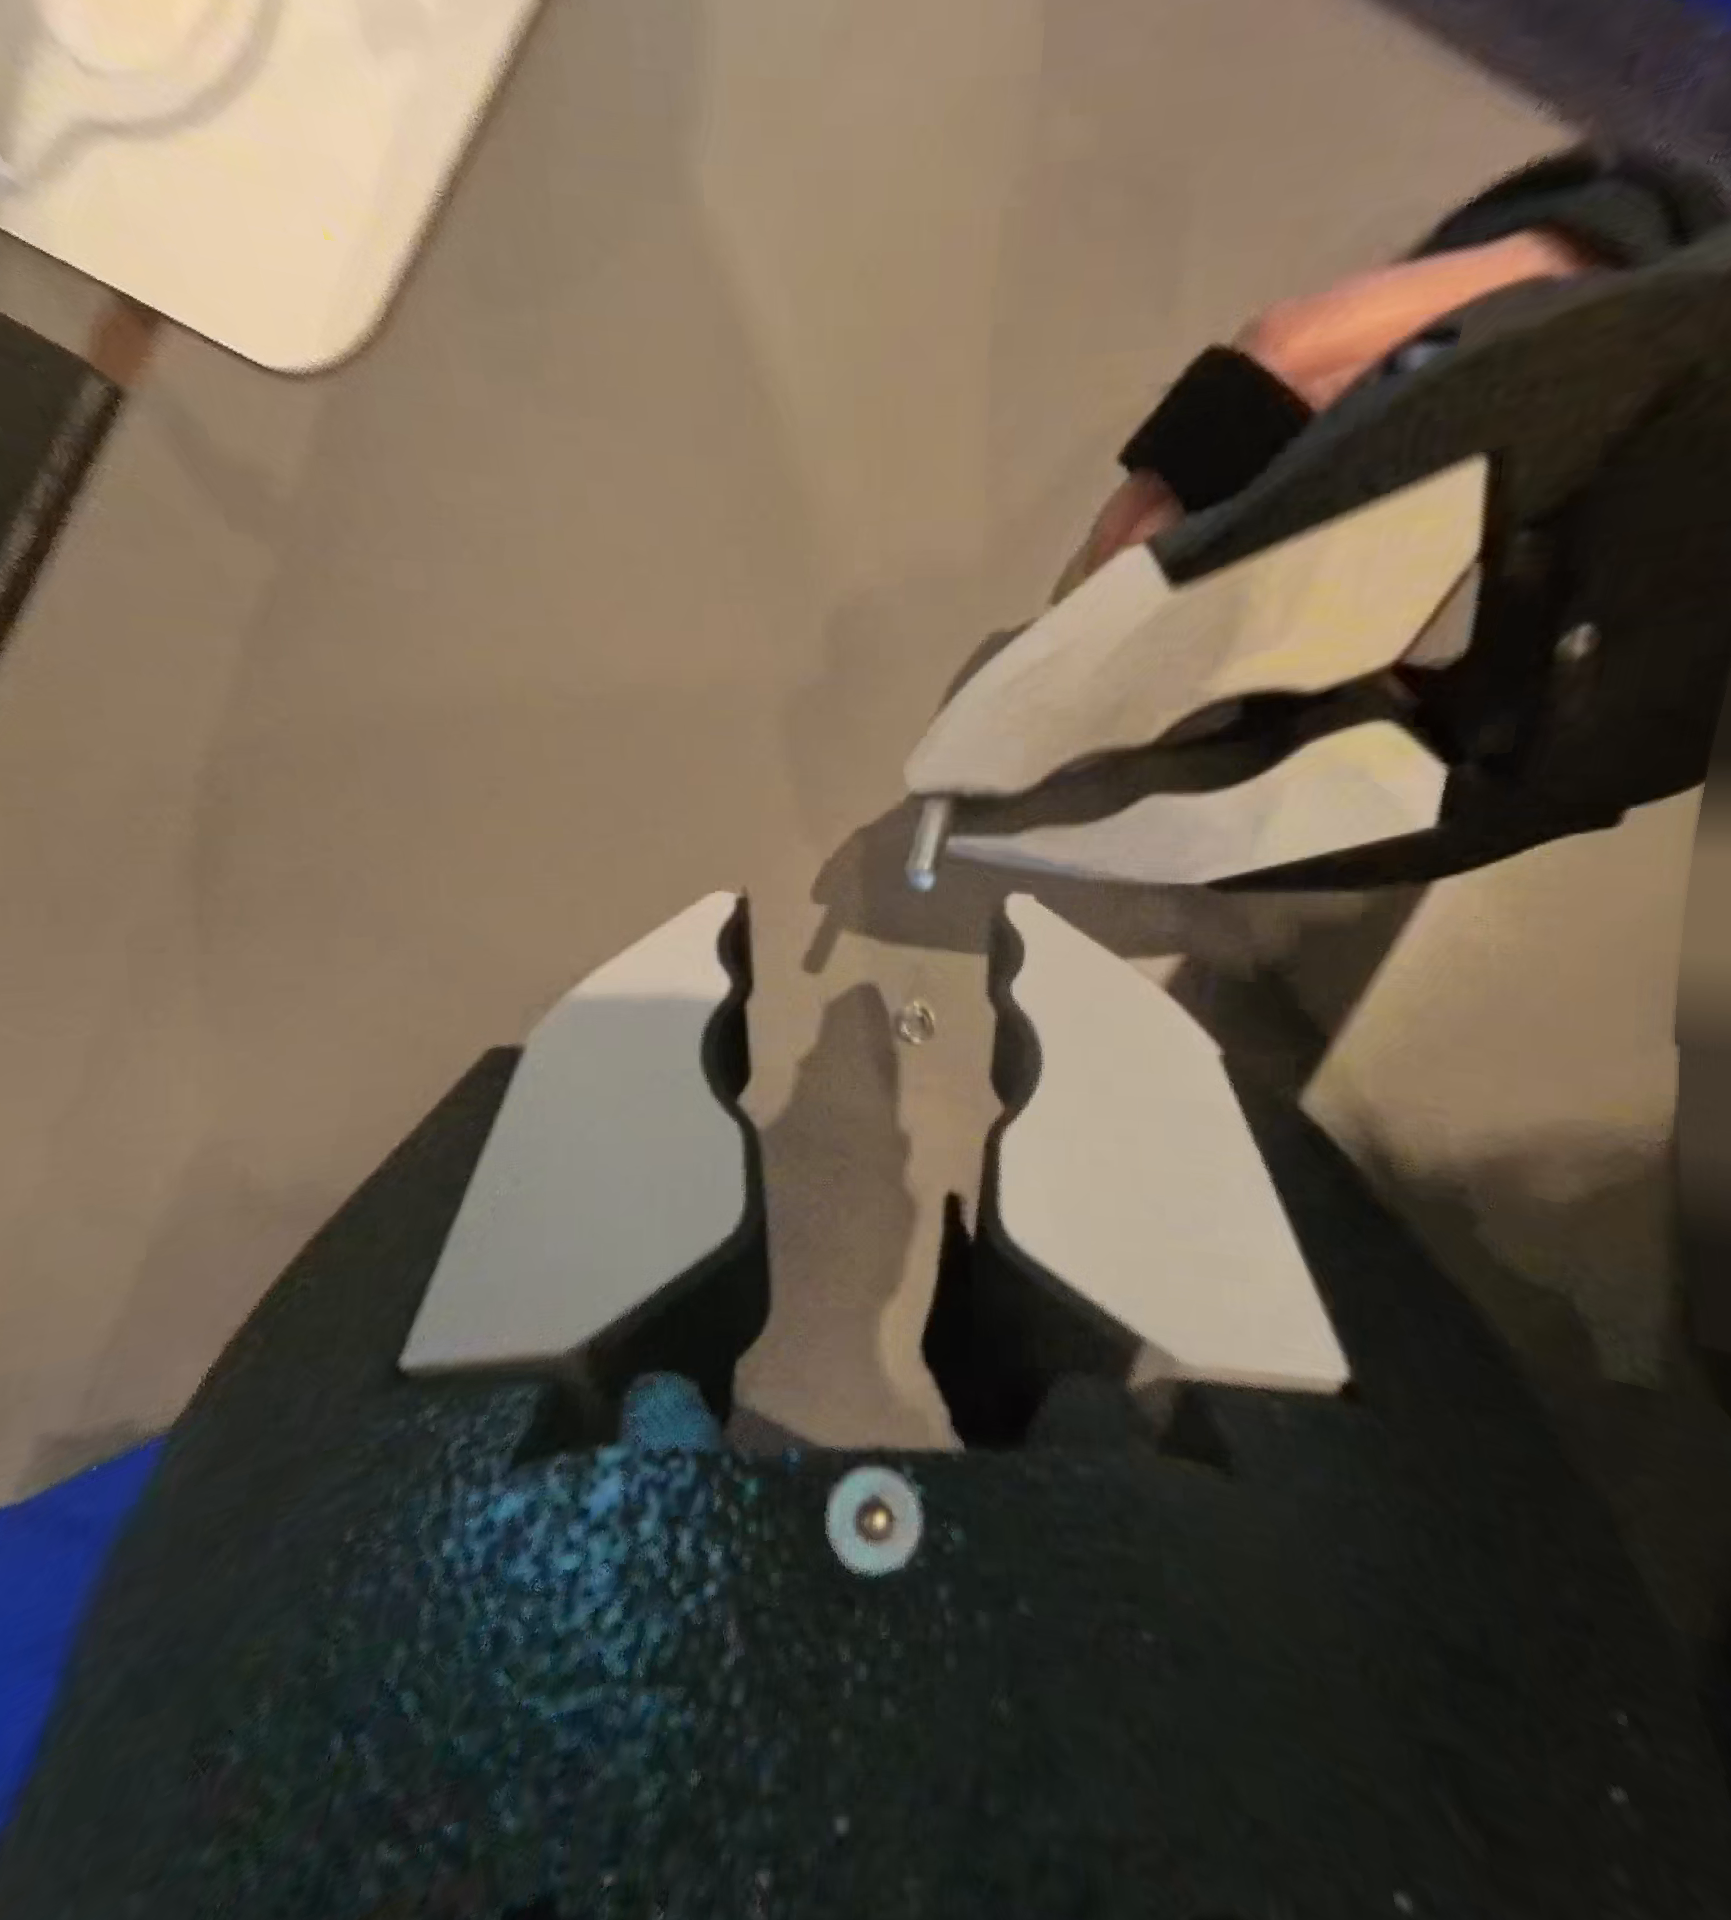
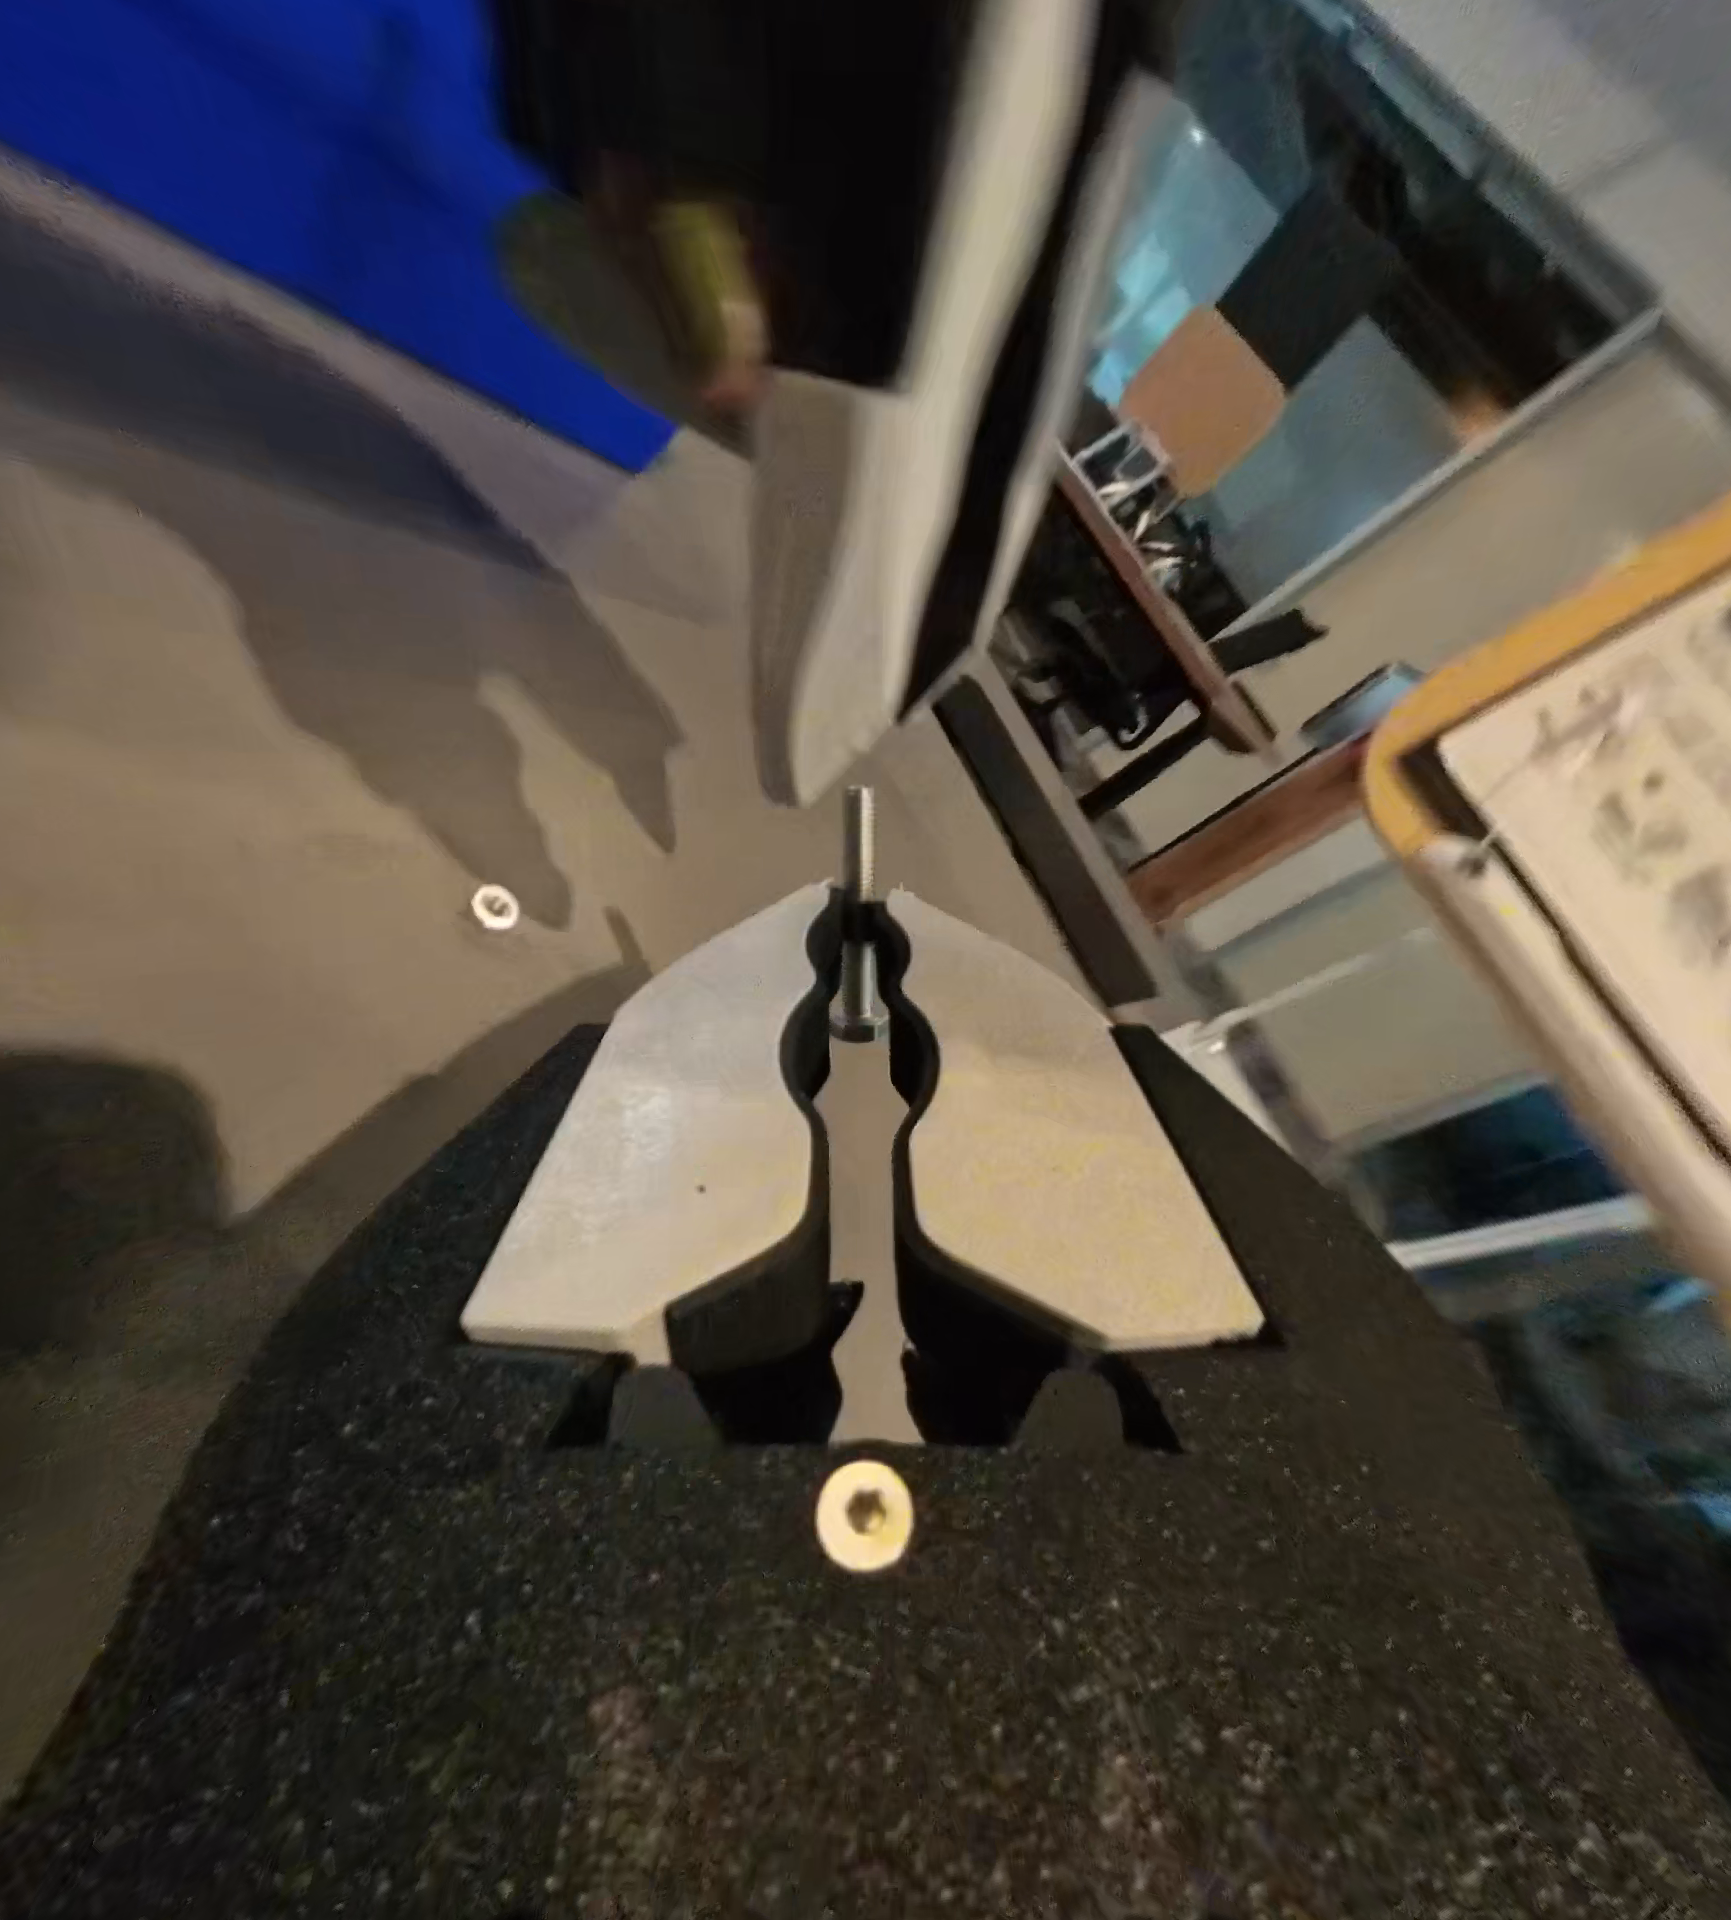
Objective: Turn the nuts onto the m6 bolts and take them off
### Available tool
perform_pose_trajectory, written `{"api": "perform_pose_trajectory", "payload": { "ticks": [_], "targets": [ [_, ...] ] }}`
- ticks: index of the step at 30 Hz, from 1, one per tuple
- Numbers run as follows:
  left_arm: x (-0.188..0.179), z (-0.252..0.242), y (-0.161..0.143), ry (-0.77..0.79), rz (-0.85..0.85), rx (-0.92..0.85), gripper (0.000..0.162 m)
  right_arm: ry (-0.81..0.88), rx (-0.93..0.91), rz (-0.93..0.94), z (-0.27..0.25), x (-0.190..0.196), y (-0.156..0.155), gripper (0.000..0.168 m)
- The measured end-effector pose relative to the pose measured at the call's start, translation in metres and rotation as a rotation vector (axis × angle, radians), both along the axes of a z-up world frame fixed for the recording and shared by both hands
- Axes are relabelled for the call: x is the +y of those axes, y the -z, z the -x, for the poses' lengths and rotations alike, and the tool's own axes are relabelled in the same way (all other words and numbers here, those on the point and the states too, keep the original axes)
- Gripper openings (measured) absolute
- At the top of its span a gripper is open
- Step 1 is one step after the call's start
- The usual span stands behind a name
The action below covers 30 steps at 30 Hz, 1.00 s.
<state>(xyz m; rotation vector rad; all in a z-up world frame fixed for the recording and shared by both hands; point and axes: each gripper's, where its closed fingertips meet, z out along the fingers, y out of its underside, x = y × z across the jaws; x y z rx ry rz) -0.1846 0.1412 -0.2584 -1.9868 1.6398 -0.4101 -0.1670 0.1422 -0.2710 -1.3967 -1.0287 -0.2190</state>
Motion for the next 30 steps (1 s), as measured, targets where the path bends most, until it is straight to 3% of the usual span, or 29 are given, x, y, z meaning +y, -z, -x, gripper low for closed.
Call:
{"api": "perform_pose_trajectory", "payload": {
  "ticks": [4,8,11,16,28,30],
  "targets": [
    [-0.006,-0.004,-0.009,-0.016,0.068,-0.197,0.041,-0.144,0.449,0.195,-0.007,-0.004,-0.019,0.006],
    [-0.021,-0.015,-0.001,0.045,0.148,-0.288,0.047,-0.472,1.003,0.409,-0.013,-0.02,-0.056,0.005],
    [-0.034,-0.028,0.0,0.11,0.182,-0.37,0.048,-0.659,1.255,0.519,-0.027,-0.026,-0.071,0.006],
    [-0.047,-0.047,-0.009,0.156,0.25,-0.499,0.048,-0.778,1.31,0.572,-0.026,-0.034,-0.076,0.005],
    [-0.064,-0.055,-0.036,0.229,0.547,-0.729,0.036,-0.834,1.231,0.554,-0.017,-0.045,-0.078,0.005],
    [-0.064,-0.054,-0.036,0.228,0.559,-0.741,0.021,-0.842,1.217,0.557,-0.015,-0.047,-0.078,0.006]
  ]
}}
